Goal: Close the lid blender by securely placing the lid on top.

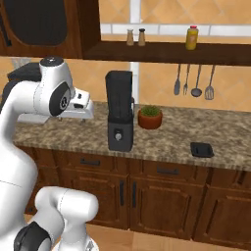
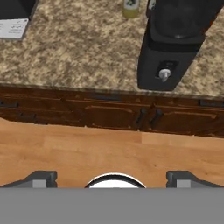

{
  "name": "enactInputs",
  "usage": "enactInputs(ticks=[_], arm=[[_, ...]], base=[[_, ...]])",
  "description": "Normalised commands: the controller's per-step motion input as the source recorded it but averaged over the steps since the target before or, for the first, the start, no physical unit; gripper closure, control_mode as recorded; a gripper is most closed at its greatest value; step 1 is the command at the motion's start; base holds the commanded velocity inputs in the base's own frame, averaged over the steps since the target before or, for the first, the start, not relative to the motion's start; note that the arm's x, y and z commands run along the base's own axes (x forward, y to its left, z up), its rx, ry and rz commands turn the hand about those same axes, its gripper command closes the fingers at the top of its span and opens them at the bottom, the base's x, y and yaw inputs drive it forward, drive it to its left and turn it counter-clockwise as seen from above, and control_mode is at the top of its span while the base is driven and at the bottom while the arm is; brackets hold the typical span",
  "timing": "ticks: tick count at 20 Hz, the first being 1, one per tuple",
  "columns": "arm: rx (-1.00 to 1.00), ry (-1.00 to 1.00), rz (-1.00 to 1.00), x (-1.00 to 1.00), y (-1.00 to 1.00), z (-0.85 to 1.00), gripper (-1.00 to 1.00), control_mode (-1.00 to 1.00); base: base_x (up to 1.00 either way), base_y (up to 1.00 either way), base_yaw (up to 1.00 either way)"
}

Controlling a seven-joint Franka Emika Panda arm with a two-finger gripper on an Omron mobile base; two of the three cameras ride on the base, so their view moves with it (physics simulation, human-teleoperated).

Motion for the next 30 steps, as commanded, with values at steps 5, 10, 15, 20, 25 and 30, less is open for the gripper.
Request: enactInputs(ticks=[5, 10, 15, 20, 25, 30], arm=[[0.00, 0.00, 0.00, 0.00, 0.00, 0.00, -1.00, 1.00], [0.00, 0.00, 0.00, 0.00, 0.00, 0.00, -1.00, 1.00], [0.00, 0.00, 0.00, 0.00, 0.00, 0.00, -1.00, 1.00], [0.00, 0.00, 0.00, 0.00, 0.00, 0.00, -1.00, 1.00], [0.00, 0.00, 0.00, 0.00, 0.00, 0.00, -1.00, 1.00], [0.00, 0.00, 0.00, 0.00, 0.00, 0.00, -1.00, 1.00]], base=[[0.23, -0.61, -0.10], [0.31, -0.53, -0.02], [0.47, -0.46, 0.00], [0.56, -0.44, 0.00], [0.60, -0.40, 0.00], [0.73, -0.21, 0.00]])
